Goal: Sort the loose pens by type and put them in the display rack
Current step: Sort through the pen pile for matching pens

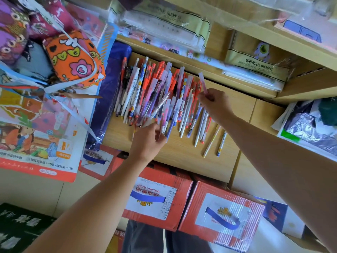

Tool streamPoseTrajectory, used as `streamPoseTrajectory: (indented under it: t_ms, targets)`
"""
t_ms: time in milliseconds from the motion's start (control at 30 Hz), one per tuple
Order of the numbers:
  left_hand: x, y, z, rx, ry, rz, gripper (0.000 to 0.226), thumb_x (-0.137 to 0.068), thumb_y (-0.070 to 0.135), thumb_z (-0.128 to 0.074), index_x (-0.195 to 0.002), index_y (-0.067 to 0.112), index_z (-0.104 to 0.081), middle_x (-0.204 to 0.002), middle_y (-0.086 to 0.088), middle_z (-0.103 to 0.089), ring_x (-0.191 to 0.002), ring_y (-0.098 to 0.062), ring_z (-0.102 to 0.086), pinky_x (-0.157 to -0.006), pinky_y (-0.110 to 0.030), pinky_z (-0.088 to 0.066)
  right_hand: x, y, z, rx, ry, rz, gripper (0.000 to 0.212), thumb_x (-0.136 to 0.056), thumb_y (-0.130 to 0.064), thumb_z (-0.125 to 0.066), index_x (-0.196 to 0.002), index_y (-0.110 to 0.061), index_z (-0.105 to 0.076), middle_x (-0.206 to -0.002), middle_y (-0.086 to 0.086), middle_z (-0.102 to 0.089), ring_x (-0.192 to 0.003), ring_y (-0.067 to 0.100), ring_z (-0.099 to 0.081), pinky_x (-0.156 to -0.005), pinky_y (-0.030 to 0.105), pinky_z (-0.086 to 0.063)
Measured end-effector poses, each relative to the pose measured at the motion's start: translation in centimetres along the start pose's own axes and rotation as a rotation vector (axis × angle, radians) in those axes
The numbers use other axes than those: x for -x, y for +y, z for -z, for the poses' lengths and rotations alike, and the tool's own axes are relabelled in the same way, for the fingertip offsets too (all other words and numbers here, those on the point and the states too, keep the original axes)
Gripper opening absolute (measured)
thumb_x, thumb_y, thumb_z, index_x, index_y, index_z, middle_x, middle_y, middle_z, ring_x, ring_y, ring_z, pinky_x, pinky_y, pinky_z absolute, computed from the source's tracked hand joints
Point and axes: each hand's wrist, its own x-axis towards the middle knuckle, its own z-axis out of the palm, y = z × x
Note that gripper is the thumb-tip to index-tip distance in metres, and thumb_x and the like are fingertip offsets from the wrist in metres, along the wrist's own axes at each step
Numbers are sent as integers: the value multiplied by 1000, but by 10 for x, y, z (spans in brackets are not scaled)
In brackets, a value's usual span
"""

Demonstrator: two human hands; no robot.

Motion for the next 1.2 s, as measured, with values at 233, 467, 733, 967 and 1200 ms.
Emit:
streamPoseTrajectory:
  t_ms: [233, 467, 733, 967, 1200]
  targets:
    - [3, 5, 16, 37, 14, -39, 16, -84, 13, -63, -76, 14, -50, -57, 15, -47, -47, 1, -41, -49, -11, -35, -6, -17, -32, 177, 54, -27, 25, -86, -30, -62, -78, -7, -64, -71, 11, -68, -64, 25, -64, -56, 33, -52]
    - [3, -9, 11, 55, -10, -39, 11, -84, 16, -61, -78, 8, -56, -62, 3, -59, -52, -13, -54, -49, -21, -41, 1, -25, -44, 320, 137, -82, 31, -85, -28, -62, -61, -16, -45, -55, -3, -43, -49, 9, -41, -42, 20, -25]
    - [3, -6, 12, 103, -50, -18, 13, -84, 17, -62, -76, 17, -53, -64, 7, -59, -58, -14, -59, -56, -28, -48, 2, -23, -44, 398, 64, -121, 36, -81, -45, -64, -70, -13, -51, -79, 12, -57, -82, 27, -59, -54, 26, -39]
    - [0, -6, 13, 81, -64, -19, 10, -86, 18, -62, -80, 16, -55, -69, 5, -62, -62, -14, -62, -59, -26, -50, 14, -30, -41, 413, 56, -113, 24, -83, -29, -63, -90, -12, -49, -66, -2, -40, -65, 16, -38, -59, 33, -44]
    - [0, -7, 10, 72, -39, -39, 6, -85, 17, -63, -82, 15, -58, -69, 7, -63, -62, -12, -62, -62, -35, -54, 25, -18, -41, 470, 103, -58, 31, -83, -35, -68, -83, -14, -45, -64, -4, -40, -69, 21, -48, -55, 29, -41]
